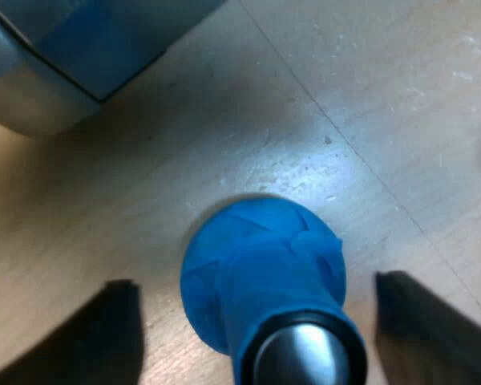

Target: Grind coffee beans and then tamp

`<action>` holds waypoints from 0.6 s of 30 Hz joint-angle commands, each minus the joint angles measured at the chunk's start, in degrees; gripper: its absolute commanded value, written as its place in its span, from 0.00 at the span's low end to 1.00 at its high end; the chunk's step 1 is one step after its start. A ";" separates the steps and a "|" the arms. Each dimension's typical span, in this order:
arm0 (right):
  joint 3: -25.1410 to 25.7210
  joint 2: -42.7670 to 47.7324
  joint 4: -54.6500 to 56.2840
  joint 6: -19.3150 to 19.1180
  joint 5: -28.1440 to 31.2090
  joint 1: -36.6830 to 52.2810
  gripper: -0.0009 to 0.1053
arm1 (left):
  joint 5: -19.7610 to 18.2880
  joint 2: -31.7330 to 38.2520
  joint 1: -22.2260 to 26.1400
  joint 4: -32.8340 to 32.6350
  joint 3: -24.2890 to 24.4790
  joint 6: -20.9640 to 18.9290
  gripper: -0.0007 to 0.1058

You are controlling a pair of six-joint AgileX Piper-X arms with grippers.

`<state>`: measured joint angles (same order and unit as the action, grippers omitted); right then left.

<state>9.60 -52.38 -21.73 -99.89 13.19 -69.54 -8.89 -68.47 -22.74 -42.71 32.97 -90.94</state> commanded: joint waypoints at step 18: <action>0.18 0.51 -0.30 -0.30 -0.59 0.03 0.65 | 1.50 18.49 -0.04 -2.71 0.26 -0.44 0.69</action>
<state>9.60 -52.38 -21.73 -99.76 13.19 -69.54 -8.20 -50.80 -22.74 -44.89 32.97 -91.07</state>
